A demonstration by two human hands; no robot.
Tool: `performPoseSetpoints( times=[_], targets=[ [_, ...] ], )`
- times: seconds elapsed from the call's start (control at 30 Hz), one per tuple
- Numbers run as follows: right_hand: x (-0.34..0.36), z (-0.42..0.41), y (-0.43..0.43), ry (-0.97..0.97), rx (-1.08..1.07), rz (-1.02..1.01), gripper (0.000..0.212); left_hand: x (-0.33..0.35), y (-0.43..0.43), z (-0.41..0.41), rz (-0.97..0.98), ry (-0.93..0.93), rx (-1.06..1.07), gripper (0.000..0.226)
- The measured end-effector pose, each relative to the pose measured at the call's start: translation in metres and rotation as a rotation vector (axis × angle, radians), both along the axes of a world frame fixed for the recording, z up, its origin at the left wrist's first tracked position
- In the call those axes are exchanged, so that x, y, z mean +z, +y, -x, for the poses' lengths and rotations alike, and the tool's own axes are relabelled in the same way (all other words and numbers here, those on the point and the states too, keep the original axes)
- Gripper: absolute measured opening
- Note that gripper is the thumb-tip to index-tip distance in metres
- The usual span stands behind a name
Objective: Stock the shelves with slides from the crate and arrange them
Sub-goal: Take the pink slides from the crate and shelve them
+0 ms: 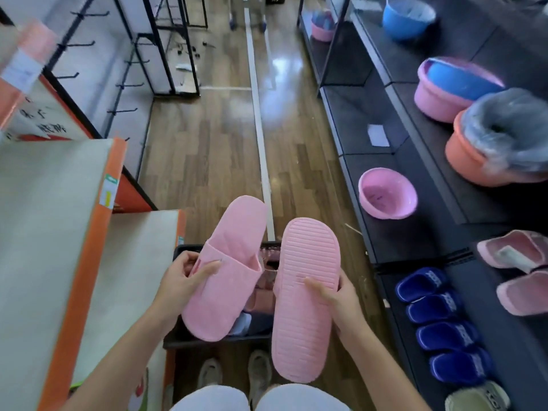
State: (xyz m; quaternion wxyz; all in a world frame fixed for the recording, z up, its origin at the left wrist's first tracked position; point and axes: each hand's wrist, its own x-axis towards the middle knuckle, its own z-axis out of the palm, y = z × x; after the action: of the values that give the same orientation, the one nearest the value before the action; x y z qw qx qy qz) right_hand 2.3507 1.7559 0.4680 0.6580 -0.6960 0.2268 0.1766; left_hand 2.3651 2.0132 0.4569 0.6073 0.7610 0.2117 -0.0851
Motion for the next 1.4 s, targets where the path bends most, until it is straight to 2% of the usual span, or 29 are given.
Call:
performPoseSetpoints(
  times=[0.1,0.17,0.3,0.4,0.57,0.67,0.8,0.87,0.97,1.27,1.33,1.4],
  targets=[
    [0.022,0.005,-0.018,-0.036,-0.052,0.0,0.071,0.026,-0.012,-0.009,0.054,-0.011,-0.063,0.048],
    [0.036,0.009,-0.029,-0.065,-0.098,-0.012,0.06,0.039,-0.018,-0.015,0.059,-0.034,-0.106,0.056],
    [0.059,0.019,-0.043,-0.103,-0.23,-0.026,0.051,0.059,-0.033,-0.034,0.078,-0.076,-0.212,0.045],
    [0.07,0.029,-0.048,-0.133,-0.35,-0.01,0.055,0.067,-0.045,-0.046,0.078,-0.103,-0.294,0.057],
    [0.08,0.055,-0.045,-0.146,-0.547,0.001,0.055,0.069,-0.063,-0.065,0.091,-0.09,-0.461,0.048],
    [0.083,0.074,-0.037,-0.154,-0.686,-0.011,0.049,0.074,-0.076,-0.072,0.102,-0.094,-0.594,0.058],
    [0.081,0.107,-0.024,-0.161,-0.877,-0.052,0.042,0.08,-0.095,-0.073,0.072,-0.111,-0.762,0.036],
    [0.082,0.124,-0.016,-0.162,-0.953,-0.045,0.043,0.082,-0.104,-0.07,0.101,-0.109,-0.841,0.04],
    [0.082,0.147,-0.009,-0.171,-1.06,-0.009,0.042,0.082,-0.121,-0.064,0.104,-0.082,-0.94,0.029],
    [0.078,0.217,-0.015,-0.122,-1.396,0.062,0.047,0.083,-0.193,-0.018,0.085,-0.031,-1.281,0.085],
    [0.073,0.232,-0.021,-0.109,-1.446,0.069,0.046,0.082,-0.212,-0.003,0.094,-0.019,-1.323,0.074],
    [0.069,0.245,-0.031,-0.094,-1.474,0.062,0.048,0.078,-0.231,0.011,0.092,-0.011,-1.354,0.049]
  ],
)
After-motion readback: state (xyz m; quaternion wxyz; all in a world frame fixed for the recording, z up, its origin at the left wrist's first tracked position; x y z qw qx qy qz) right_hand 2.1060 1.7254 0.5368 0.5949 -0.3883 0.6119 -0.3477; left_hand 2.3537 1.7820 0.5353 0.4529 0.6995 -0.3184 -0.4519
